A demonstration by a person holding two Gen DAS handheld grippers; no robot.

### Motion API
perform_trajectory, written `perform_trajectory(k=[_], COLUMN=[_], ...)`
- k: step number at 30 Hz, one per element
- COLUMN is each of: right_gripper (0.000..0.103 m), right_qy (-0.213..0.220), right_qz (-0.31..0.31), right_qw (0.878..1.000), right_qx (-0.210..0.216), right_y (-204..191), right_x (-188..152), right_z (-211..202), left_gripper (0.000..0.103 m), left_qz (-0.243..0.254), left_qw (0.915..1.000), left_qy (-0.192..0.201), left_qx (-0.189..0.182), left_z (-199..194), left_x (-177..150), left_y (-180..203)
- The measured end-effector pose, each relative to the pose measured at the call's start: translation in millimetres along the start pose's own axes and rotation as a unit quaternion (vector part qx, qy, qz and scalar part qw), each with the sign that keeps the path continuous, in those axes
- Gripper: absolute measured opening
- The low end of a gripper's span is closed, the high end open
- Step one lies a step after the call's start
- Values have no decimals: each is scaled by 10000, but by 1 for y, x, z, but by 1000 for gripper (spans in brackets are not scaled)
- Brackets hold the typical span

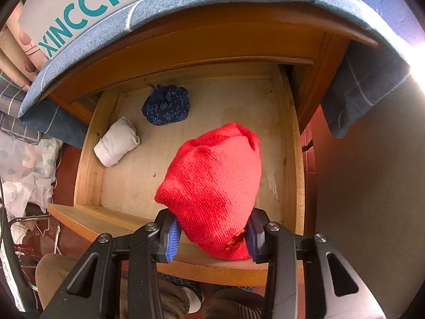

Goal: Take underwear out of drawer
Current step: 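Open the left gripper to drop the grey sock in the box, then withdraw the left gripper over the drawer while the right gripper carries the red sock to the box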

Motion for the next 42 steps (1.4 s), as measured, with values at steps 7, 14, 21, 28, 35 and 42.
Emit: perform_trajectory(k=[7,14,21,28,35,42], right_gripper=[37,37,37,37,37,37], right_qy=[40,179,317,503,627,1016], right_qz=[-62,-164,-95,-312,-536,-806], right_qw=[10000,9997,9993,9981,9958,9902], right_qx=[-34,77,199,194,400,510], right_y=[-3,-8,-7,-17,-35,-64], right_x=[0,-1,5,25,43,79], right_z=[0,-7,-20,-52,-103,-173], left_gripper=[49,51,52,52,52,52], left_qz=[-224,-138,-620,-847,-880,-1163], left_qw=[9989,9991,9966,9898,9833,9797], left_qy=[400,300,-491,-929,-1323,-1328], left_qx=[5,256,222,670,889,949], left_z=[-44,-64,-37,-11,9,13], left_x=[-32,-113,-194,-244,-272,-279], left_y=[-8,-2,9,16,15,7])
Point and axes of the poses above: each gripper's, at about its wrist camera, not at the fingertips, and z roughly the way its jaws point, y to its right, x to its top, the point moved 2 cm from there along z, roughly the way its jaws point, and after that the axes turned 13 degrees about x, right-handed, at the moved point
